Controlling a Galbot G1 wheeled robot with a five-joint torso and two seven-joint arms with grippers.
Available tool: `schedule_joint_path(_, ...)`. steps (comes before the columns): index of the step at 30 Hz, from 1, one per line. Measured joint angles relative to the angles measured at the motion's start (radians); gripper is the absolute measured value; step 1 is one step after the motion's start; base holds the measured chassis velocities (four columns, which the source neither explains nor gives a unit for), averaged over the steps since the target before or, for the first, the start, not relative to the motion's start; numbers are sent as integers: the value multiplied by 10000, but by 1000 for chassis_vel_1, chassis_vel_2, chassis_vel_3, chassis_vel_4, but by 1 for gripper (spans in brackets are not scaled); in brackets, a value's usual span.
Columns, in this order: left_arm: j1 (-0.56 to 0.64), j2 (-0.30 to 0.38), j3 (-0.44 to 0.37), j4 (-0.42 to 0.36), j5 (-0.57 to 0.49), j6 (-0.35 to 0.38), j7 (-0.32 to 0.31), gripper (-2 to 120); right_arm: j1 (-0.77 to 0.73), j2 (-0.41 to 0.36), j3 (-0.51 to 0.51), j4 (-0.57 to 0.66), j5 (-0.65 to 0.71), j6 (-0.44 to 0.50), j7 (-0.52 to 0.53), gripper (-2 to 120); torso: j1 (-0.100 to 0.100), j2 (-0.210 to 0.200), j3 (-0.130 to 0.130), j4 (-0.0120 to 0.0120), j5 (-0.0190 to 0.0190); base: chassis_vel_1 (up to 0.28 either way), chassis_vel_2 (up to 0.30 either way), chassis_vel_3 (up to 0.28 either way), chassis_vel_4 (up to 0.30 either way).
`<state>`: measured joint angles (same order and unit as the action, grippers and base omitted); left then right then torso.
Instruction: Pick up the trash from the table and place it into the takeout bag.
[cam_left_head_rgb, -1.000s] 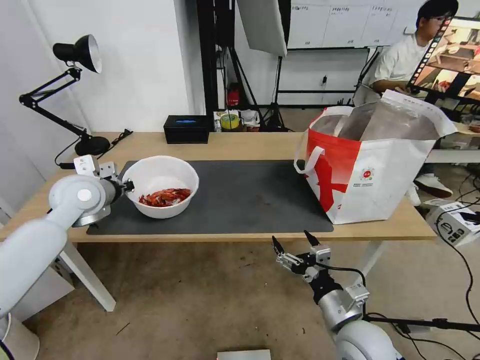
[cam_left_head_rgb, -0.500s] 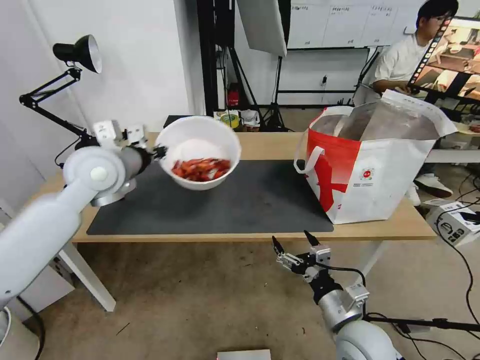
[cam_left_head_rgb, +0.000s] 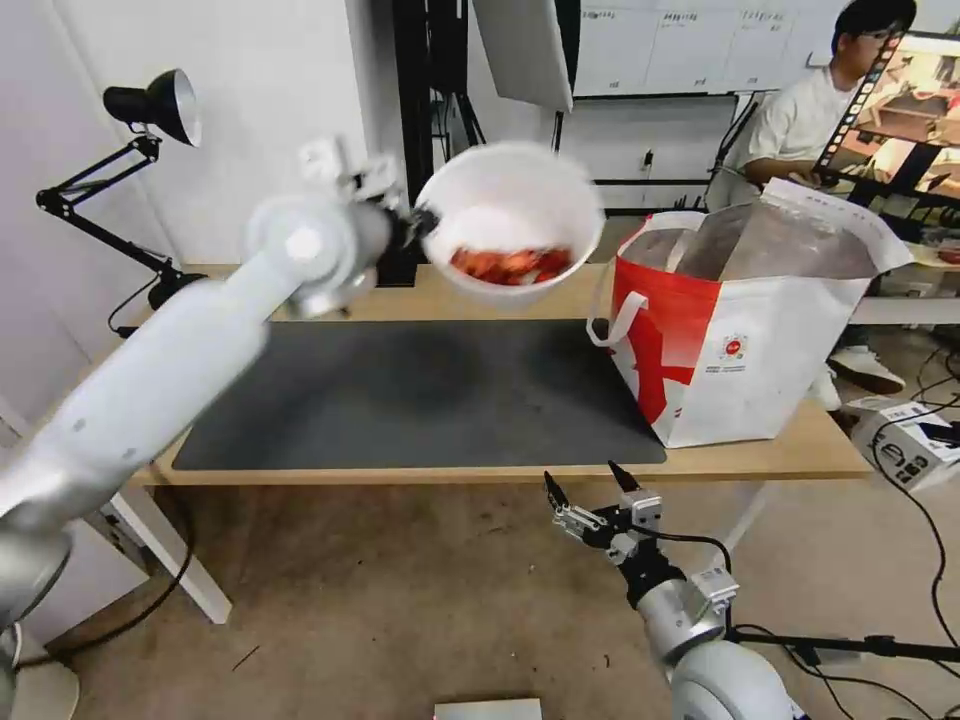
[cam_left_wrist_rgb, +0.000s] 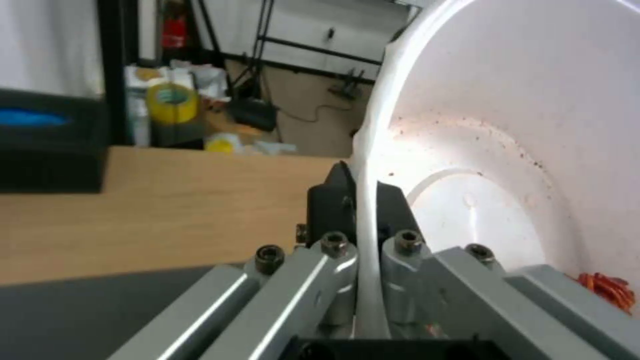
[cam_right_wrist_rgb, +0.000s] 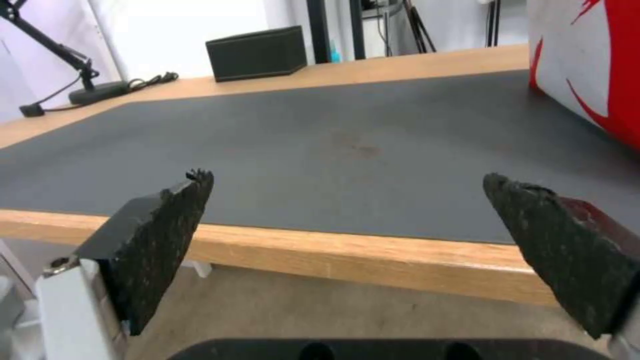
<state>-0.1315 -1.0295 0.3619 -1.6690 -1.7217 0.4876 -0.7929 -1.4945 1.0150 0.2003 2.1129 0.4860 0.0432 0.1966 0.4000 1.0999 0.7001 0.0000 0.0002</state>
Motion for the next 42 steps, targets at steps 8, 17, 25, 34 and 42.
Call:
schedule_joint_path(8, -742, -1872, 583, 1317, 244, -608, 6, 0, 0, 0, 0, 0, 0, 0, 0, 100, 0, 0, 0, 1, 0, 0, 0, 0, 0)
schedule_joint_path(17, -1008, -3994, 819, 3390, 881, -1423, -244, 0, 0, 0, 0, -1, 0, 0, 0, 100, 1, 0, 0, -1, 2, 0, 0, 0, 0)
schedule_joint_path(25, -1064, -5697, 955, 5135, 2133, -2385, -272, 0, 0, 0, 0, -1, 0, 0, 0, 100, 1, 0, -1, -6, 3, 0, 0, 0, 0)
schedule_joint_path(34, -503, -5711, 1822, 5189, 4497, -2950, -130, 0, -1, 0, 0, -1, 0, 0, 0, 100, 0, 0, -1, 0, -1, 0, 0, 0, 0)
schedule_joint_path(42, -336, -5583, 2117, 5071, 5565, -3208, -100, 0, 0, 0, 1, -1, 0, 0, 0, 100, 0, 1, -1, 1, -2, 0, 0, 0, 0)
